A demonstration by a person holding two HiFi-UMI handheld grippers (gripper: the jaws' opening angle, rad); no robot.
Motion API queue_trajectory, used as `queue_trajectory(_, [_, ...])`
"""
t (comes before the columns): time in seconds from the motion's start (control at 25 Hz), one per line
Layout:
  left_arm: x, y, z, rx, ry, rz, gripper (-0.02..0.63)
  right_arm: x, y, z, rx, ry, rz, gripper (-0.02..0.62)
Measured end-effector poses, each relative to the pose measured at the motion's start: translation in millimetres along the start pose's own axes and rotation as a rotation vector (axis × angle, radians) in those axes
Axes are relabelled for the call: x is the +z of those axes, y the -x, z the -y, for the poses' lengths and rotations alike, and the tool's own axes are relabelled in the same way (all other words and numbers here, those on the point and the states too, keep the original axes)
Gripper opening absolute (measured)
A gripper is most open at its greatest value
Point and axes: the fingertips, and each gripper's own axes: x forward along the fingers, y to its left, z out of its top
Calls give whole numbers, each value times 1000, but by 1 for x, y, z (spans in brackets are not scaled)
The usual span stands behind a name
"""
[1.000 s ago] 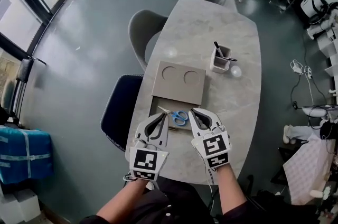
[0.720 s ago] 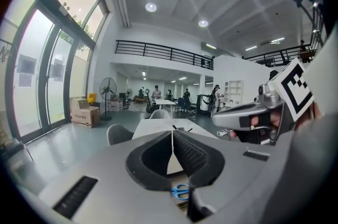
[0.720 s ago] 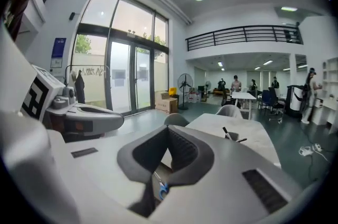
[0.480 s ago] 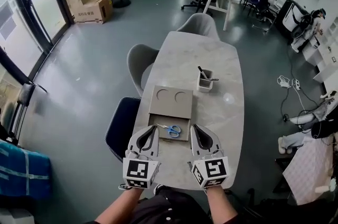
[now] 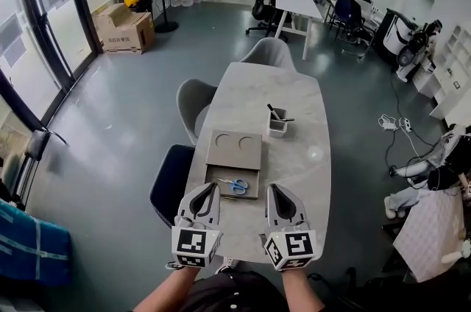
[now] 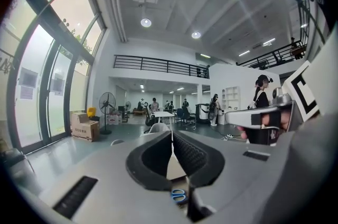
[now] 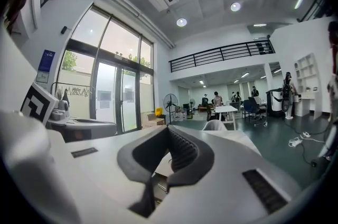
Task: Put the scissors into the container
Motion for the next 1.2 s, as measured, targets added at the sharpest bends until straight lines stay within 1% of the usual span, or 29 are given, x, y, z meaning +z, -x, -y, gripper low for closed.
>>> queue_trajectory(0.36, [6,17,7,9,-25,13,18,10,18,-9,-4,27,25,-3])
queue_trajectory(0.6, [10,29,11,4,-32,19,18,14,26,-17,-5,40,22,-4])
queue_trajectory(1.2, [9,55,18,0,-45,29,18,13,46,-32,-5,63,24,-5])
